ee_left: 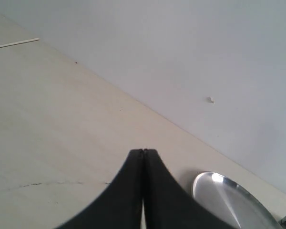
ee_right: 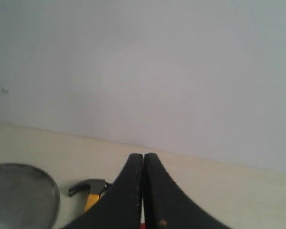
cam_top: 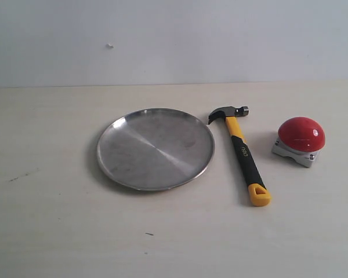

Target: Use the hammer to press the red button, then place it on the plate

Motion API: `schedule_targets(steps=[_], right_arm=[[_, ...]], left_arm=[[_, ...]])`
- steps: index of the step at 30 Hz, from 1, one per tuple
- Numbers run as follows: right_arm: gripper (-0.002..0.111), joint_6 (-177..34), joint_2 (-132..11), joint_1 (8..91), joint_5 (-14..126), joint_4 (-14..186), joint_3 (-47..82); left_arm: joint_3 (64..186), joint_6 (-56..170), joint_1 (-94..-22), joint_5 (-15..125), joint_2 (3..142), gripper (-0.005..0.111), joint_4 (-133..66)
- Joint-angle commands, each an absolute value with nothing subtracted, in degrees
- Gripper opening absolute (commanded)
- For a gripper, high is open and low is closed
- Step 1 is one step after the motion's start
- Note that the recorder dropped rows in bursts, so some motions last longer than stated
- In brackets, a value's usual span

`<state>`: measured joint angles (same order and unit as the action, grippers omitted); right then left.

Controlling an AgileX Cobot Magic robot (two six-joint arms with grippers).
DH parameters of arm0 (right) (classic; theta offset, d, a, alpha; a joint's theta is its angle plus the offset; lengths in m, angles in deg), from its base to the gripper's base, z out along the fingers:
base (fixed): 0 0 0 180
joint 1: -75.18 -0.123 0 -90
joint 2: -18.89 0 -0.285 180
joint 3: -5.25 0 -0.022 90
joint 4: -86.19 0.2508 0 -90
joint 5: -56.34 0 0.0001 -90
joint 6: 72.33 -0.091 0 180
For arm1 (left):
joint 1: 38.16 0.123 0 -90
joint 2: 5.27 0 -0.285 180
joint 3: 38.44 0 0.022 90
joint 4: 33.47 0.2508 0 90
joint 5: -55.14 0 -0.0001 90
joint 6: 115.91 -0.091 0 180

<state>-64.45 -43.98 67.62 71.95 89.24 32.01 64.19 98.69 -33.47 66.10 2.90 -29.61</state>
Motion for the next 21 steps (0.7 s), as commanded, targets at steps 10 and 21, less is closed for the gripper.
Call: schedule_targets(steps=[10,21], right_arm=[[0.014,-72.3,-69.0,67.8,125.6,80.4,0.7],[0.032,-71.9,-83.6,67.7,126.3,98.4,-0.6]], left_arm=[[64.3,98.5,-33.7,66.0,2.5,0.0,-29.6],[64.3,98.5,-33.7,66.0,2.5,0.0,-29.6]])
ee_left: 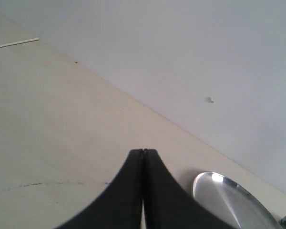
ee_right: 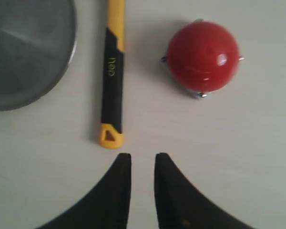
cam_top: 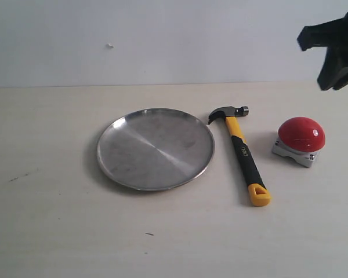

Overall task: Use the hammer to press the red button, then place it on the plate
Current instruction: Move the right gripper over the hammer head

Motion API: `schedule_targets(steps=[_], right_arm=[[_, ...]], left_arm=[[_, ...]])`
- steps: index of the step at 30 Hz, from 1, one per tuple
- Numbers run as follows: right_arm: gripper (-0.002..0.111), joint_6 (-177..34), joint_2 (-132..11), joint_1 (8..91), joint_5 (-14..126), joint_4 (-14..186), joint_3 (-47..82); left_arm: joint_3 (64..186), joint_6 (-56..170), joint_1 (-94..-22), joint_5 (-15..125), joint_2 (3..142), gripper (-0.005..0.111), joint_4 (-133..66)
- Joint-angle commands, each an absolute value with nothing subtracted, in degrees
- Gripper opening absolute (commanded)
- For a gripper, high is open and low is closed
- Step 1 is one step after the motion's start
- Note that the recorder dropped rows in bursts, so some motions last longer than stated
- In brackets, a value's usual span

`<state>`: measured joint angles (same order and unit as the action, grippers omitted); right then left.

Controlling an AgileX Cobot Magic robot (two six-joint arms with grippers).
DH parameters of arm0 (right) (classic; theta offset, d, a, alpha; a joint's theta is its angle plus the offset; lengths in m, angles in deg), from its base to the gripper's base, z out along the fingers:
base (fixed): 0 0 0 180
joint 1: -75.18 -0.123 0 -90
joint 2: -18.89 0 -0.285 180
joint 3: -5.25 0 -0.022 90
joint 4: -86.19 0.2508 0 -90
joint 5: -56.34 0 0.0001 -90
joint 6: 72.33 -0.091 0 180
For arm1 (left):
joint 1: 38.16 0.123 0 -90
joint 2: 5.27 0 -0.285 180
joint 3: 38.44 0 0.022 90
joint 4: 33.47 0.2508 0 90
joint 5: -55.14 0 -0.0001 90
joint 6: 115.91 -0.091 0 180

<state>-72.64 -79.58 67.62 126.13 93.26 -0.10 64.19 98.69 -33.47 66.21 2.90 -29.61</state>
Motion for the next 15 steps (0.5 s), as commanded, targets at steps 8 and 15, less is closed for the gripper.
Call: schedule_targets(steps=[8,15], right_arm=[[0.046,-72.3,-89.0,66.1,126.3,98.4,-0.6],[0.046,-70.6,-91.7,66.1,121.0,105.1,-0.6]], left_arm=[[64.3,98.5,-33.7,66.0,2.5,0.0,-29.6],[64.3,98.5,-33.7,66.0,2.5,0.0,-29.6]])
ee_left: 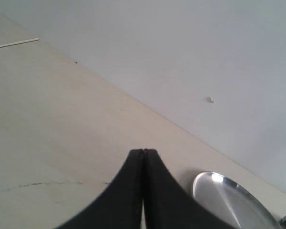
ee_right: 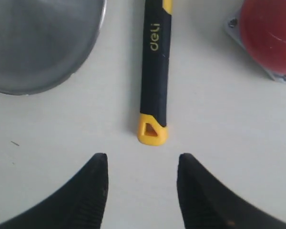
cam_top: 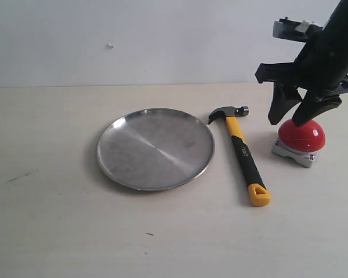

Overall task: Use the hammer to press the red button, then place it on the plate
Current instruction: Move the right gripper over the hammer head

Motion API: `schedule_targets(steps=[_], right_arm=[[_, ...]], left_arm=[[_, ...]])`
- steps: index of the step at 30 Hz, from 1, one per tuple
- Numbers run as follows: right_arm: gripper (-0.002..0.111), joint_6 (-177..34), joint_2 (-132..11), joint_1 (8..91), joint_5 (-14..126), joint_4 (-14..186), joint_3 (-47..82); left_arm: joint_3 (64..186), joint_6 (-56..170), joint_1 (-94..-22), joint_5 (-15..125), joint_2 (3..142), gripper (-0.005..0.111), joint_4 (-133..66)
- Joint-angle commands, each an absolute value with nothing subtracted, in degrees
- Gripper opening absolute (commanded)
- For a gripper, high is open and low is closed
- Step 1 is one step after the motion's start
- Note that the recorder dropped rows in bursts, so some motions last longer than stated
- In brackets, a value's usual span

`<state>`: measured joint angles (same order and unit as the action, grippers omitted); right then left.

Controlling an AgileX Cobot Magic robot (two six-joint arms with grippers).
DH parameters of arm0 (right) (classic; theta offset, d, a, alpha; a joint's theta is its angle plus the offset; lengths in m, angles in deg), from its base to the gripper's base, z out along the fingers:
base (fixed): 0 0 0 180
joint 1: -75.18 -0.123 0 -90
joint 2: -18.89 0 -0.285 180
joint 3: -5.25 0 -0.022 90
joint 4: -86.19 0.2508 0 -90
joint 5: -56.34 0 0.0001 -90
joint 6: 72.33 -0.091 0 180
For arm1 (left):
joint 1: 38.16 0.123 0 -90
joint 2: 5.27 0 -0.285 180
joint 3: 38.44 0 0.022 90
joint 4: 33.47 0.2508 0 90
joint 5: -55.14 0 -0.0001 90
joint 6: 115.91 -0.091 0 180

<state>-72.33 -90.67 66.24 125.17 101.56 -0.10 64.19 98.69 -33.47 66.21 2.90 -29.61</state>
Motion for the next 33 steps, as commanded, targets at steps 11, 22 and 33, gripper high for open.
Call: schedule_targets(steps=[11,22,33], right_arm=[[0.056,-67.7,-100.0,65.8,120.4,108.1,-5.3],[0.056,-71.5,-113.2,63.2,126.3,95.9,-25.5],[0.056,-71.5,-127.1,63.2,126.3,93.8,-41.0]], left_arm=[[64.3,98.5,-33.7,66.0,2.5,0.0,-29.6],[64.3,98.5,-33.7,66.0,2.5,0.0,-29.6],[64.3,98.5,-33.7,66.0,2.5,0.0,-29.6]])
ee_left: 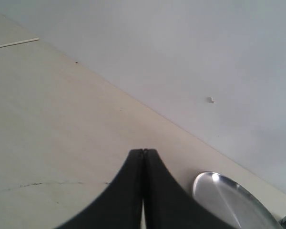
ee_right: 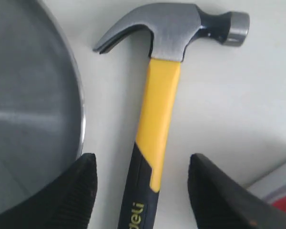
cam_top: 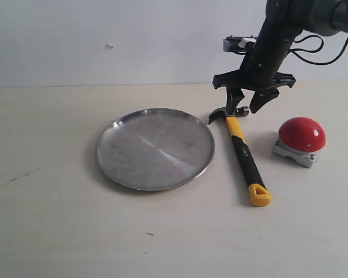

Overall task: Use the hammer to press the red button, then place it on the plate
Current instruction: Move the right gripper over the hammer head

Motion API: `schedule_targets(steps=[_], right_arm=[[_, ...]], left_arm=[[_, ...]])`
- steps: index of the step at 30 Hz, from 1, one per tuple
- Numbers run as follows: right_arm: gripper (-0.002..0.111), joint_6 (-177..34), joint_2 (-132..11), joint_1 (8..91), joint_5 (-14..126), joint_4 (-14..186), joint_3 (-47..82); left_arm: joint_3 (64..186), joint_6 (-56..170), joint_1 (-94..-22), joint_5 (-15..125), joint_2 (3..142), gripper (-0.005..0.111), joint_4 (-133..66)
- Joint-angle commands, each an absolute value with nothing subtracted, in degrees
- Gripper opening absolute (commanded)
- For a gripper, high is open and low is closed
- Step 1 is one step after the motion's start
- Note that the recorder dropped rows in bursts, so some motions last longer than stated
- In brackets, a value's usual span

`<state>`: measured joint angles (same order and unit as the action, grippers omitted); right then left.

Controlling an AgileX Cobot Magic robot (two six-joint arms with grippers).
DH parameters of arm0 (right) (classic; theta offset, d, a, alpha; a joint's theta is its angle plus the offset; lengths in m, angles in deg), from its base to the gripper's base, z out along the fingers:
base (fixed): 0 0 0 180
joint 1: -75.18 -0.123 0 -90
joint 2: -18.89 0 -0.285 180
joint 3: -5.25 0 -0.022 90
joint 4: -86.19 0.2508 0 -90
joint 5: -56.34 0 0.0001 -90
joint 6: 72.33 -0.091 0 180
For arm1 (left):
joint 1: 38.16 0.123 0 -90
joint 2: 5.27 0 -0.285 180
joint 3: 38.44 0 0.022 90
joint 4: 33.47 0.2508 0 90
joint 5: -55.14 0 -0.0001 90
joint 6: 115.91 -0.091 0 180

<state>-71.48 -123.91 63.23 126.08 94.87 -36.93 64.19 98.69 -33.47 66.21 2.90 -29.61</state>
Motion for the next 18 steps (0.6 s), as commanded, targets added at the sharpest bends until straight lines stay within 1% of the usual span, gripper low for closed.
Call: schedule_targets(steps=[1,7,18], right_arm=[[0.056,-71.5,-128.0,63.2,126.3,93.8,-42.2],[0.056,-71.6,-131.2,63.2,126.3,93.4,-45.8],[0.056,-72.7,-133.9,63.2,126.3,92.2,-46.0]], left_arm=[[64.3,98.5,-33.7,66.0,2.5,0.0,-29.6],[64.3,98.5,-33.7,66.0,2.5,0.0,-29.6],[64.3,98.5,-33.7,66.0,2.5,0.0,-29.6]])
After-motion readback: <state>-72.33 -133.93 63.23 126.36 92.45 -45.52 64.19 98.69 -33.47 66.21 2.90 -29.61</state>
